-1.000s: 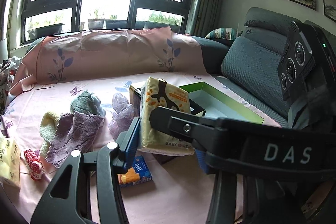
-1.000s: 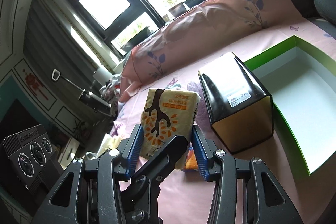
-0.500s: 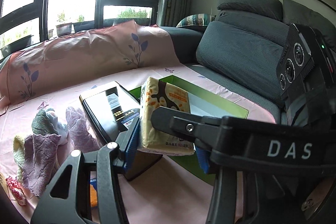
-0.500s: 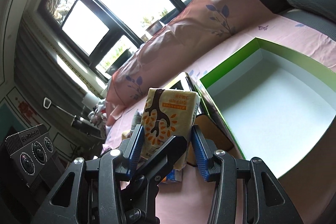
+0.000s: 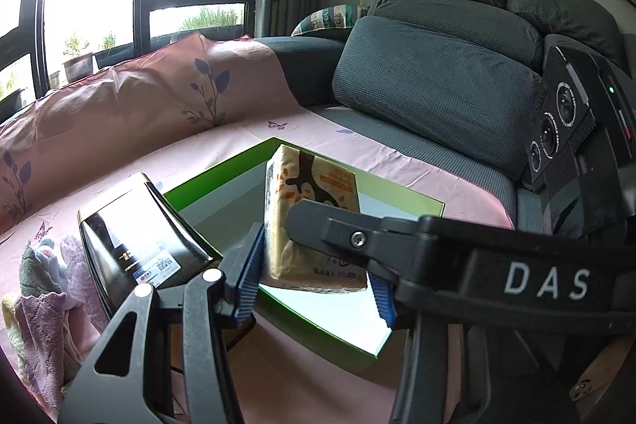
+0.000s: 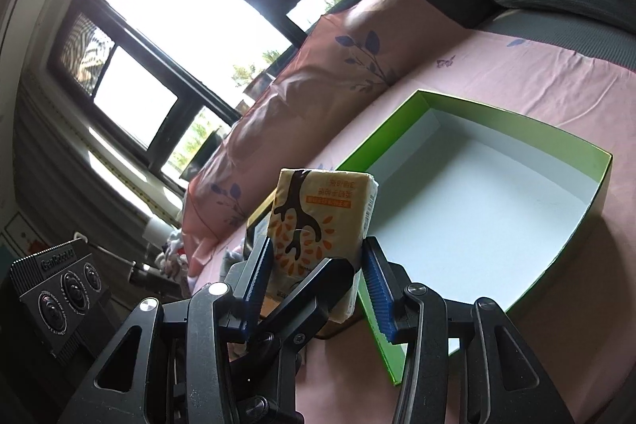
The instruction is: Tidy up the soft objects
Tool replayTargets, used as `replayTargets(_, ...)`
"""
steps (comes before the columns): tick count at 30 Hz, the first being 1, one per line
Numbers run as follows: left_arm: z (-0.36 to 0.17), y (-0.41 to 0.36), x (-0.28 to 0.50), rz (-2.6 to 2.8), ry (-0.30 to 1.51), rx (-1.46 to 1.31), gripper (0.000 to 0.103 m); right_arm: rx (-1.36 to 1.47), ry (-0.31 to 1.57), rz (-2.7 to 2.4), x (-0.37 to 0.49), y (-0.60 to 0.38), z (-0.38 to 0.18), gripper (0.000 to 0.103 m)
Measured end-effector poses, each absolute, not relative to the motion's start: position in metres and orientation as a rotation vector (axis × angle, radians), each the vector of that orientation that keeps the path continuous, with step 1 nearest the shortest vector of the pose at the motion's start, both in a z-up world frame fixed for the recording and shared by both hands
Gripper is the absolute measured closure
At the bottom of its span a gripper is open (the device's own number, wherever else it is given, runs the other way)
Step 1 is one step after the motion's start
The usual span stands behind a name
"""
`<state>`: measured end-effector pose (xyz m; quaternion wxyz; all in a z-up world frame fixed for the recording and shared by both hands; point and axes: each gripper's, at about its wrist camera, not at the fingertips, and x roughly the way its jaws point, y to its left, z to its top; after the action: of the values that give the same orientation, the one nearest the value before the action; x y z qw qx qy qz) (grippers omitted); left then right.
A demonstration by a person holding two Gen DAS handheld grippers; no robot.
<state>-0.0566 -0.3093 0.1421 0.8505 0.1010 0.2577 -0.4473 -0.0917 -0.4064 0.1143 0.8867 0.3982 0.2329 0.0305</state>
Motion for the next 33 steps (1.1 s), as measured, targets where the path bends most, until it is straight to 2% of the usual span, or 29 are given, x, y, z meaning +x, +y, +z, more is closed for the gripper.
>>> replayTargets(15, 0.126, -0.364, -0.058, -0.995, 0.611, 0.280, 0.057, 0.977, 0.466, -0.020, -0.106, -0.451, 0.087, 0.054)
replayTargets(33, 0.105, -0.371, -0.047, -1.004, 0.722, 0.253, 0.055, 0.986, 0.544, -0.093, -0.098, -0.457, 0.073, 0.054)
